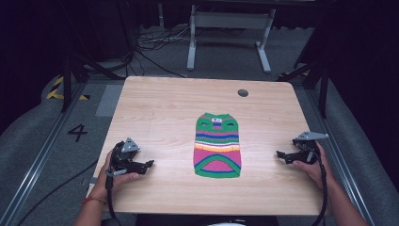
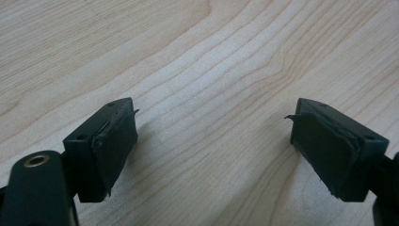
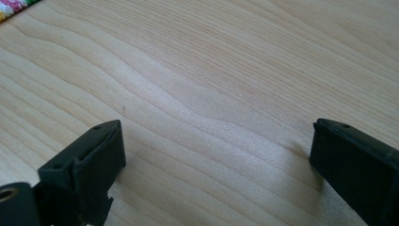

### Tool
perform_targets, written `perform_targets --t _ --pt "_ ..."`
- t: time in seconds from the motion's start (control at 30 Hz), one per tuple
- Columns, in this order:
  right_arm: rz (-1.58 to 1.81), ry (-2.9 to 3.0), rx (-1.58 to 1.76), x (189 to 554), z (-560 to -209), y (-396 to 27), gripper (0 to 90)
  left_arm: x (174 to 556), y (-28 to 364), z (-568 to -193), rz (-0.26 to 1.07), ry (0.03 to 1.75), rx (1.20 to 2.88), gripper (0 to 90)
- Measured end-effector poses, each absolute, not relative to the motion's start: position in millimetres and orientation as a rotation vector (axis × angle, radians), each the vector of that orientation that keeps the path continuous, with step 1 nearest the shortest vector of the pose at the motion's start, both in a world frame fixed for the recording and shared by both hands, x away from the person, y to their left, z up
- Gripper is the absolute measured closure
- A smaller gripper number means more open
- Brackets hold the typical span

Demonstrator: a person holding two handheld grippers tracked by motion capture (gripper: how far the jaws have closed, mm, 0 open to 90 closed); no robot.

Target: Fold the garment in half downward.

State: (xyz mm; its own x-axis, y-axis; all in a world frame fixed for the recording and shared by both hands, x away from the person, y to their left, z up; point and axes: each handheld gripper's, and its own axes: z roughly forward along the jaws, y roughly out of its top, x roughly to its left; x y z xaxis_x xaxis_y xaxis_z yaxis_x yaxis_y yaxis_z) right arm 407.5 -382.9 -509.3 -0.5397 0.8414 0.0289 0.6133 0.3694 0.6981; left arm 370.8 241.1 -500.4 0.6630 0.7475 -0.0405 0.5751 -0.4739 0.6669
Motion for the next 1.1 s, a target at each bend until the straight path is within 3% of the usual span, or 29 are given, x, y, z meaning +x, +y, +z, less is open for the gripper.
perform_targets --t 0.13,0.2,0.27,0.6,1.1 --pt "0.967 2.297 1.278 407.4 -508.5 -383.7 10.5 373.4 240.9 -499.1 0.325 1.009 2.225 17.0" --pt "0.992 2.304 1.269 406.5 -505.7 -384.5 21.6 376.2 240.9 -494.7 0.315 1.014 2.205 17.4" --pt "1.009 2.319 1.252 405.8 -503.6 -383.2 19.7 379.0 240.7 -490.4 0.337 0.996 2.207 17.7" --pt "1.067 2.364 1.150 407.5 -478.1 -364.9 29.4 394.9 230.0 -475.2 0.347 0.949 2.214 22.3" --pt "1.077 2.422 1.057 445.0 -466.5 -316.2 36.0 443.2 183.4 -468.0 0.373 0.868 2.226 26.0"
